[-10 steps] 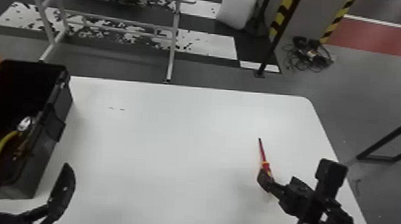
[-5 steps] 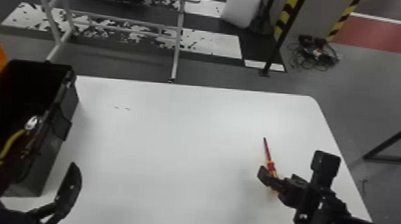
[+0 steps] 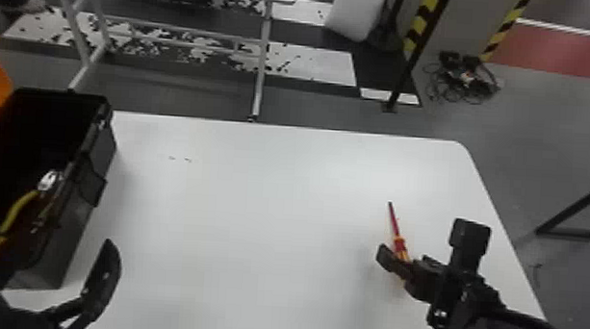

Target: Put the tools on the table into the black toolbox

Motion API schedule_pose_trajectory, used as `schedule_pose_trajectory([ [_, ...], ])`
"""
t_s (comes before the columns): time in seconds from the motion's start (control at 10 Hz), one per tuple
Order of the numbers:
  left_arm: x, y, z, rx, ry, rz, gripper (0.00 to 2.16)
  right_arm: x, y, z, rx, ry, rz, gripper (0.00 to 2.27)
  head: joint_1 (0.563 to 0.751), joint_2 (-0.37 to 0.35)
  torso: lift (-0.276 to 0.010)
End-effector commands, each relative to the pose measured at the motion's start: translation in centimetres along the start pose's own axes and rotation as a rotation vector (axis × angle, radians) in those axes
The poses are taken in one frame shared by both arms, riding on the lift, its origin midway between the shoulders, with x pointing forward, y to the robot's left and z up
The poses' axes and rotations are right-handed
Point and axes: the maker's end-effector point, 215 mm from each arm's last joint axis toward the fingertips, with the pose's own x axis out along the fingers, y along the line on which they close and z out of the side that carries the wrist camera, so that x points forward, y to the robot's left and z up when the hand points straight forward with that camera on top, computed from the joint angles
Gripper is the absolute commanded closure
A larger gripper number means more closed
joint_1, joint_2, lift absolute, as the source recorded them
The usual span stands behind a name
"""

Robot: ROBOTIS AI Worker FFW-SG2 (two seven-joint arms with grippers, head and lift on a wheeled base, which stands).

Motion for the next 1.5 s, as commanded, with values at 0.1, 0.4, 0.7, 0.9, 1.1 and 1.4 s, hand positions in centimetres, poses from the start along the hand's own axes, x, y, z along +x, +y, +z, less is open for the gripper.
schedule_pose_trajectory([
  [0.1, 0.0, -0.1, 0.0, -0.001, 0.0, -0.001, 0.04, 0.1, 0.0, -0.4, 0.005, 0.013, -0.001, 0.84, 0.695, -0.143, -0.075],
  [0.4, 0.0, -0.1, 0.0, 0.0, 0.001, -0.002, 0.04, -0.1, -0.3, -0.7, -0.001, 0.017, -0.012, 2.25, 0.695, -0.145, -0.075],
  [0.7, 0.0, -0.1, 0.0, -0.002, 0.0, 0.0, 0.04, -0.5, -0.3, -0.6, -0.001, 0.007, -0.004, 2.25, 0.695, -0.146, -0.075],
  [0.9, 0.3, -0.4, 1.0, -0.002, -0.021, -0.005, 0.04, -1.5, -0.2, 0.8, 0.0, -0.034, 0.001, 2.25, 0.695, -0.148, -0.075],
  [1.1, 0.9, -0.7, 2.9, -0.001, -0.055, -0.013, 0.04, -2.8, 0.2, 1.9, -0.003, -0.067, 0.011, 2.25, 0.695, -0.154, -0.075],
  [1.4, 1.8, -2.6, 5.5, -0.004, -0.087, -0.079, 0.04, -4.3, 1.9, 3.8, -0.027, -0.139, 0.056, 2.25, 0.695, -0.158, -0.075],
])
